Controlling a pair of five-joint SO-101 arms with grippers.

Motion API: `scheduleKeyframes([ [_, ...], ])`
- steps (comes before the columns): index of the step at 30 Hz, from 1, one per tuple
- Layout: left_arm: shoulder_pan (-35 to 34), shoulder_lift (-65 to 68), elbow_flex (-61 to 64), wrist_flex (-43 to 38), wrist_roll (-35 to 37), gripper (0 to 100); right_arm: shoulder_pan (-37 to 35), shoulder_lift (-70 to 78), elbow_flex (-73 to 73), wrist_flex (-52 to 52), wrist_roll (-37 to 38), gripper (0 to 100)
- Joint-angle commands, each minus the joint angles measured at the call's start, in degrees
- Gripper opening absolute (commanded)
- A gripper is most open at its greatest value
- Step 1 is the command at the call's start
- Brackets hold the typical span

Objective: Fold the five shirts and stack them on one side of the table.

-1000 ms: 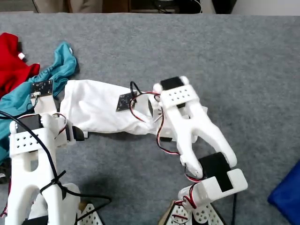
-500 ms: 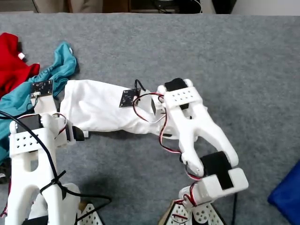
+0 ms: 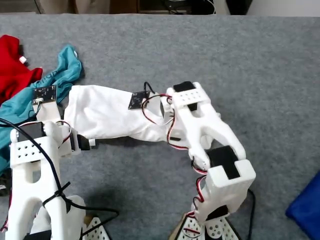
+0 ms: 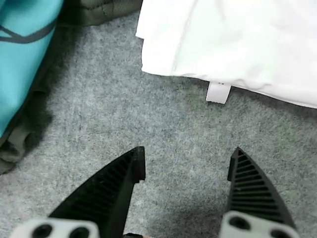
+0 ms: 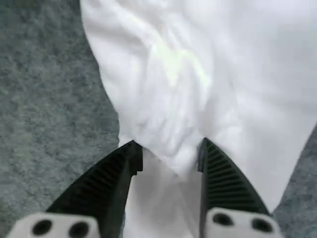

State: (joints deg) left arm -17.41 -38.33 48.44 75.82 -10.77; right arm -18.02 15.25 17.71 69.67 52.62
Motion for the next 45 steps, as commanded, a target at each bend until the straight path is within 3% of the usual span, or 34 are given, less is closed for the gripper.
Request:
scheduleKeyframes([
  [1,-0.35,-1.36,-0.09,-0.35,-0.44,28,1.80,0.04,-2.42,-0.88,-0.53,10.3],
  [4,-0.35,-1.36,-0.09,-0.35,-0.44,28,2.07,0.04,-2.68,-0.70,-0.53,6.5],
  [11,-0.35,-1.36,-0.09,-0.35,-0.44,28,2.07,-0.31,-3.12,0.62,-0.53,7.6],
  [25,-0.35,-1.36,0.00,-0.26,-0.44,28,1.89,0.04,-16.84,10.81,-0.35,7.3],
  [29,-0.35,-1.36,0.00,-0.26,-0.44,28,1.89,0.13,-17.36,10.64,-0.35,7.1],
  [33,-0.35,-1.36,0.00,-0.26,-0.44,28,1.80,1.54,-17.45,10.55,-0.35,0.5],
  [45,-0.09,-1.36,0.53,-0.35,-0.44,28,2.07,7.69,-26.68,9.49,-0.62,0.5],
])
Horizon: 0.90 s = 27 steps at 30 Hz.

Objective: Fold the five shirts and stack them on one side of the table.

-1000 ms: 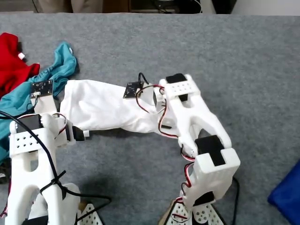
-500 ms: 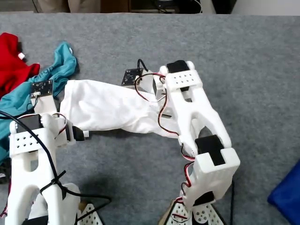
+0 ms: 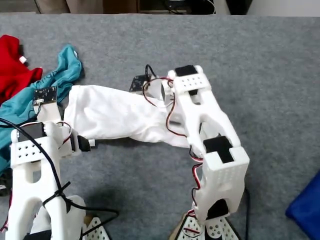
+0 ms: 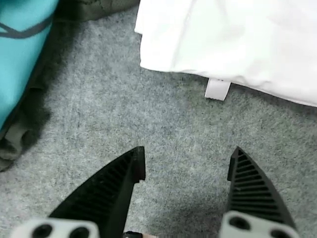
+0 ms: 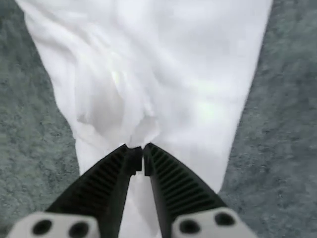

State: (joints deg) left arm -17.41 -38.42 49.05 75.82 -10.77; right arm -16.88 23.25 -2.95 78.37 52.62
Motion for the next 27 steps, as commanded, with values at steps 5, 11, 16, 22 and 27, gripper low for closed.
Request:
scheduleKeyframes([
  [5,-0.18,-1.27,-0.09,-0.35,-0.44,28,0.92,-0.13,-12.00,2.99,-0.62,0.5],
  [11,-0.18,-1.27,-0.09,-0.35,-0.44,28,0.92,4.53,-14.73,3.25,-0.44,0.9],
  [16,0.00,-1.27,-0.09,-0.35,-0.44,28,1.36,7.34,-18.51,4.31,-0.53,13.4],
  [22,0.00,-1.27,-0.09,-0.35,-0.44,28,3.38,6.02,-26.51,10.20,-0.53,23.6],
  [27,0.00,-1.27,-0.09,-0.35,-0.44,28,4.53,2.42,-28.00,14.07,-0.62,20.7],
])
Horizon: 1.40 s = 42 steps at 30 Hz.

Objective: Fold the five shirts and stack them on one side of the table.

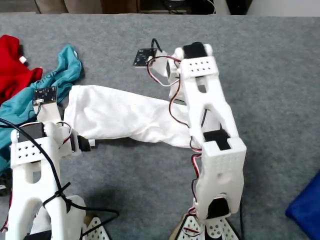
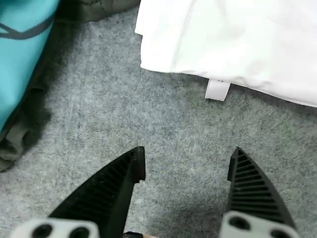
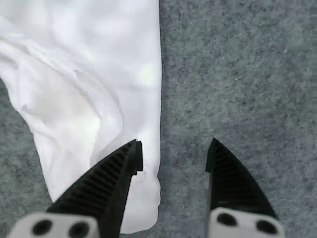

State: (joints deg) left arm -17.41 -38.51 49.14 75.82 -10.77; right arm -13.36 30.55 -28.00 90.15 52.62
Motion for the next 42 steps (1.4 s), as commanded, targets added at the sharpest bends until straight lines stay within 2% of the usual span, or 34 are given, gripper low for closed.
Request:
scheduleKeyframes([
  [1,0.00,-1.19,-0.18,-0.35,-0.44,28,0.92,-5.85,-2.86,3.96,-0.62,19.3],
  [4,0.00,-1.19,-0.18,-0.35,-0.44,28,0.48,-7.69,-2.51,10.46,-0.62,10.4],
  [7,0.00,-1.19,-0.18,-0.35,-0.44,28,0.48,-9.63,1.27,11.87,-1.67,0.2],
  [13,0.00,-1.19,-0.18,-0.35,-0.44,28,-4.62,-14.81,16.40,10.11,-3.78,0.5],
  [18,0.00,-1.19,-0.18,-0.35,-0.44,28,-6.20,-20.62,29.41,-0.18,-6.15,0.5],
  [22,0.00,-1.19,-0.18,-0.35,-0.44,28,-5.05,-19.47,31.96,-5.80,-6.15,0.5],
  [27,0.00,-1.19,-0.18,-0.35,-0.44,28,-1.89,-12.62,25.45,-7.91,-5.89,0.5],
  [33,-0.26,-1.19,-0.18,-0.35,-0.44,28,1.71,-0.57,9.63,-6.86,-5.80,0.5],
  [42,-0.18,-1.19,-0.18,-0.35,-0.44,28,1.54,12.44,-19.38,4.84,-4.75,0.5],
])
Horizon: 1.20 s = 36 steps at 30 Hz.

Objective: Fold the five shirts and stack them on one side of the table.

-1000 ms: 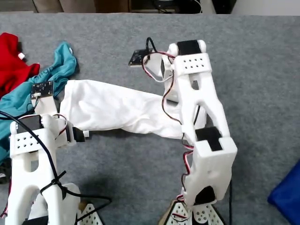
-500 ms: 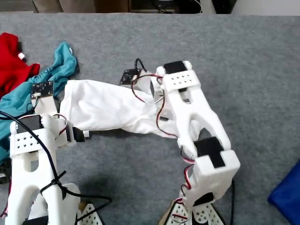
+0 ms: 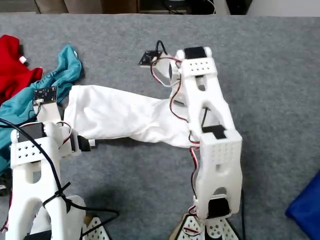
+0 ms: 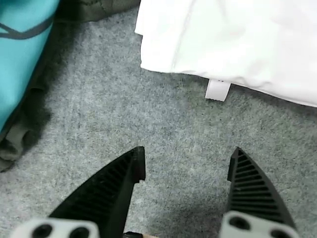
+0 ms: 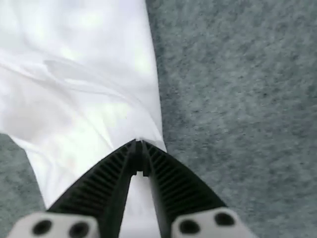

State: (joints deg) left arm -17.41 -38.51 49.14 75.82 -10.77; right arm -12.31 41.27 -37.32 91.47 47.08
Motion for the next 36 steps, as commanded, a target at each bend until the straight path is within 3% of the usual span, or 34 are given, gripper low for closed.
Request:
scheduleKeyframes([
  [1,-0.18,-1.19,-0.18,-0.35,-0.44,28,0.48,2.68,-12.53,5.01,0.79,0.5],
  [8,0.00,-1.19,-0.18,-0.35,-0.44,28,-0.04,1.10,-17.98,10.99,-0.26,0.5],
  [16,0.18,-1.10,2.20,-4.04,0.18,28,-7.78,-16.57,10.24,9.67,-1.41,0.5],
  [24,-0.35,-1.19,9.93,-18.81,14.24,28,-12.88,-26.07,39.34,-8.18,-8.62,0.9],
  [27,-0.35,-1.19,12.75,-24.44,17.85,28,-12.79,-26.15,42.15,-11.87,-10.29,2.2],
  [33,0.09,-1.19,16.44,-32.97,23.74,28,-9.19,-26.68,41.10,-11.78,-10.02,16.0],
  [36,0.18,-1.19,17.05,-35.60,26.81,28,-7.87,-28.18,40.40,-10.81,-9.93,15.8],
])
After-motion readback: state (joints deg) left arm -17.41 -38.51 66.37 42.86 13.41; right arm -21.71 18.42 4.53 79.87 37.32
